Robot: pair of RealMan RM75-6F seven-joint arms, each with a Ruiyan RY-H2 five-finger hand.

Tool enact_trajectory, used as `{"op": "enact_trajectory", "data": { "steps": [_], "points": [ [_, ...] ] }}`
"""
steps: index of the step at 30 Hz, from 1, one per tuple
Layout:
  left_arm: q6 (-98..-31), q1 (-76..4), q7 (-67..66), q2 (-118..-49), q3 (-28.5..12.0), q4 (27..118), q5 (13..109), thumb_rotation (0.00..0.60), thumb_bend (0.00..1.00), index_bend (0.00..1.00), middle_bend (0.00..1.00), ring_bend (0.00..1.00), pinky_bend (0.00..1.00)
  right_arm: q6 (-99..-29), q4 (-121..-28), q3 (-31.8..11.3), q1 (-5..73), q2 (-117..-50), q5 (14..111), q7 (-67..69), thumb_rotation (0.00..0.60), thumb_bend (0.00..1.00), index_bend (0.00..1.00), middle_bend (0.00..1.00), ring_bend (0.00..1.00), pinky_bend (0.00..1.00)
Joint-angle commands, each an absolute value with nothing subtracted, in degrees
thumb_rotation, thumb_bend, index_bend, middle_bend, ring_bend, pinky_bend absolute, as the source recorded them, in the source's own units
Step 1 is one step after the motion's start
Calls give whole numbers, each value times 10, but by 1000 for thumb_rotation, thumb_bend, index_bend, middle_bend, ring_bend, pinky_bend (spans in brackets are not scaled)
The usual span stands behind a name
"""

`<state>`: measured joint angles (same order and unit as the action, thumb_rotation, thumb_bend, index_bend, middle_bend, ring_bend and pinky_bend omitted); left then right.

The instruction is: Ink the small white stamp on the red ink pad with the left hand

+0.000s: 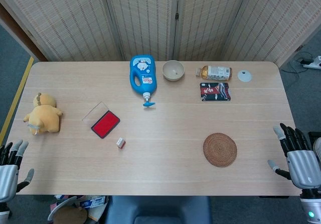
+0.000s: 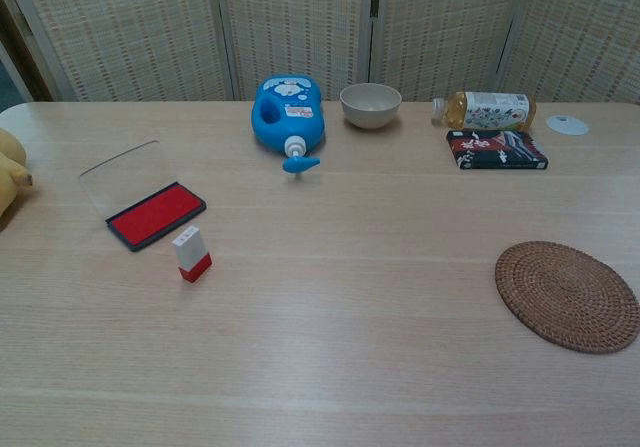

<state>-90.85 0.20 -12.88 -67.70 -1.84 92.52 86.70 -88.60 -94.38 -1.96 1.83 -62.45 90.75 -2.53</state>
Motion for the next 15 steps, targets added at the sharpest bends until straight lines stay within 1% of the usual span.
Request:
{"op": "enact_trajectory", "data": {
  "steps": [1,9,15],
  "points": [
    [-906,1,-132,-678,-18,926,867,600,328,83,0,0,46,-888,-944,-19,17,-624,908,-24,600,204,0,0,0,0],
    [-904,-8,-136,-678,-12,928,895,600,328,102,0,0,46,-896,-943,-18,11,-621,908,-17,600,204,0,0,0,0],
    [-856,-36,-168,-653,-13,963,891,600,328,109,0,0,46,-894,-943,-23,12,-622,897,-18,600,204,0,0,0,0]
  ]
}}
